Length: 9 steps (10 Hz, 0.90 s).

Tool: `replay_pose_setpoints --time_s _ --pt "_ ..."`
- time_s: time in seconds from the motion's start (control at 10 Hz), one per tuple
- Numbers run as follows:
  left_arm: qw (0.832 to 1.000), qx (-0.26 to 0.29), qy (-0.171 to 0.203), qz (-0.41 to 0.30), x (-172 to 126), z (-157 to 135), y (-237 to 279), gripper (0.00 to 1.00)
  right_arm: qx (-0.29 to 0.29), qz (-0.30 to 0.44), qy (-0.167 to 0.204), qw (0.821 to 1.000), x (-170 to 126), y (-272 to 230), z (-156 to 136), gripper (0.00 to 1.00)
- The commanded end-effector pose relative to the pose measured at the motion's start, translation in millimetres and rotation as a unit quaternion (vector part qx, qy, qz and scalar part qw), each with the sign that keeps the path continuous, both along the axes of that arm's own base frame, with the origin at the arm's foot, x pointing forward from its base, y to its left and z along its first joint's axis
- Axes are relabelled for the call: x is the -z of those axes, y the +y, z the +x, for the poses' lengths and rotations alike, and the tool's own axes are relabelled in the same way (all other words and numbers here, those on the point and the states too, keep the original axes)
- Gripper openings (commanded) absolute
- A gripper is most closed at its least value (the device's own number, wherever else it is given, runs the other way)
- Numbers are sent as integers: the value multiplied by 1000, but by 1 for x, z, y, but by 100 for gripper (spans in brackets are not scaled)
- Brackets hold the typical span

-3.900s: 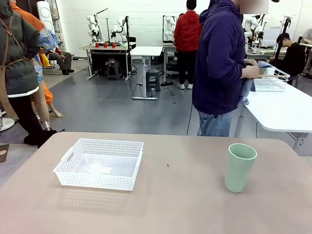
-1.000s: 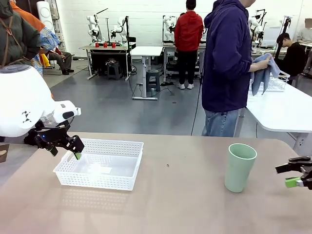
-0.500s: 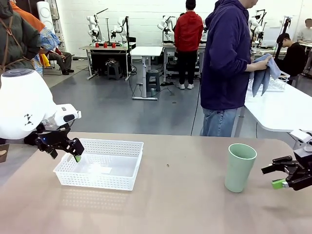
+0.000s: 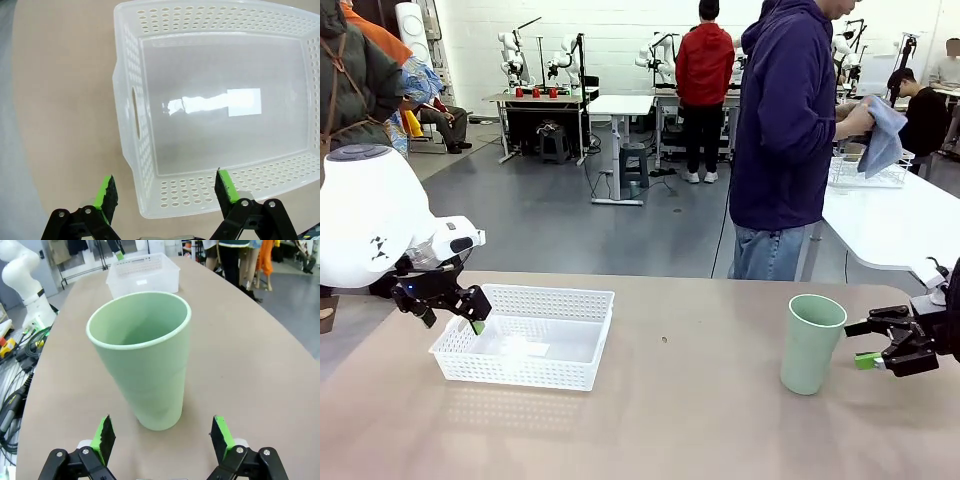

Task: Clean and organize the cups into the basket.
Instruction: Pick up the Organizing basket and move it to the center of the table, then pick up the Reusable plastic cup from the right side of the table and place it inside the Organizing basket.

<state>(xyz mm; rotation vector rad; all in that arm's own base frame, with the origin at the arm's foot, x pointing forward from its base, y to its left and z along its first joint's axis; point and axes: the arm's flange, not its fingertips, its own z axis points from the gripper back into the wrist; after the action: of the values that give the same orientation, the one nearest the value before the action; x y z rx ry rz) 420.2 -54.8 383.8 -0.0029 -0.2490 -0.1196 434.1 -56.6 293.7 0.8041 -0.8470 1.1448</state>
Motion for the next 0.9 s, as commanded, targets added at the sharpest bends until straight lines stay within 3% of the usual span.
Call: replay_pose_setpoints --time_s 0.0,0.5,0.6,0.8 --pt "1000 5 1 -5 0 0 -2 100 -3 3 -1 1000 -2 -2 1 100" --pt "1000 5 1 -5 0 0 -2 100 0 0 -1 1000 -1 -1 1 100" --pt "1000 3 0 0 0 0 -2 100 -24 9 -41 999 2 4 1 100" --pt "1000 4 5 -1 4 8 7 100 -40 32 -75 996 7 13 2 100"
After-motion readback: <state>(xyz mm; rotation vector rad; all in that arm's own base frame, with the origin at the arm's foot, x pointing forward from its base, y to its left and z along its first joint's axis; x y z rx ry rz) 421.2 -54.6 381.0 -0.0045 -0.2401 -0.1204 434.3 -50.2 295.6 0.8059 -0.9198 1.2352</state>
